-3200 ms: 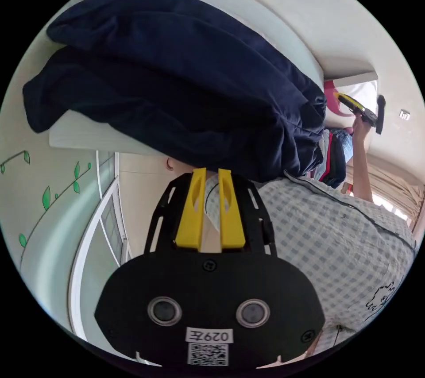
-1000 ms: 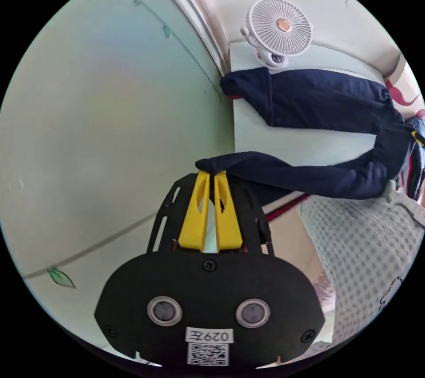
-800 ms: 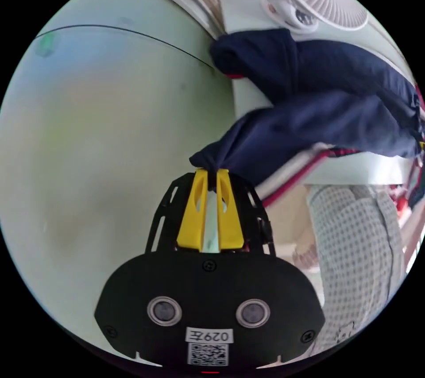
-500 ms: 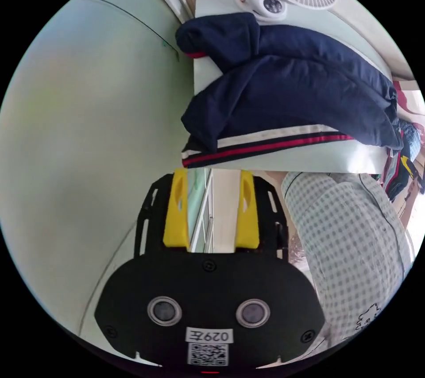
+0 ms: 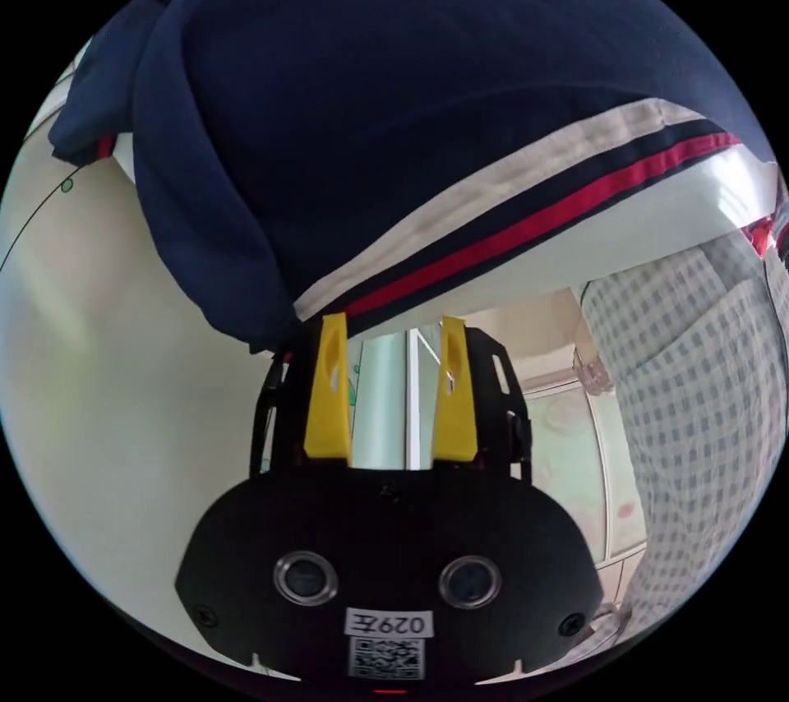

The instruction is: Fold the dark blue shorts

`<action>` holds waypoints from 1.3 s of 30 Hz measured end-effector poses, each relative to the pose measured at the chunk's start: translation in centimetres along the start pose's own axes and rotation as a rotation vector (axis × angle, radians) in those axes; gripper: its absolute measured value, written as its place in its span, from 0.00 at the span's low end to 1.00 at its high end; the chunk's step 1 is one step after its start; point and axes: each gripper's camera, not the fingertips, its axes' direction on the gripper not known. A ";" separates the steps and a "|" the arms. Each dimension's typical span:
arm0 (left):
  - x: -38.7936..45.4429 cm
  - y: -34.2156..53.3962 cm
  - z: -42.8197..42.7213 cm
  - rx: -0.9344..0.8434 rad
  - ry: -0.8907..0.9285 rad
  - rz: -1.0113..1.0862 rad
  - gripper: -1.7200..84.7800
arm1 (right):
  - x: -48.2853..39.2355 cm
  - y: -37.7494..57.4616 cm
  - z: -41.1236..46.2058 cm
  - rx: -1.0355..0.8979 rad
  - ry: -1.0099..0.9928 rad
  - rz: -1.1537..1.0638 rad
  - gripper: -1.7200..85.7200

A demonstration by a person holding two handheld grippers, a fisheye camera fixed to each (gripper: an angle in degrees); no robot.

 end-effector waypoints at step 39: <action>-17.5 1.7 -6.6 0.586 0.118 -0.297 0.28 | -19.6 3.1 30.3 -0.317 -0.031 -0.624 0.01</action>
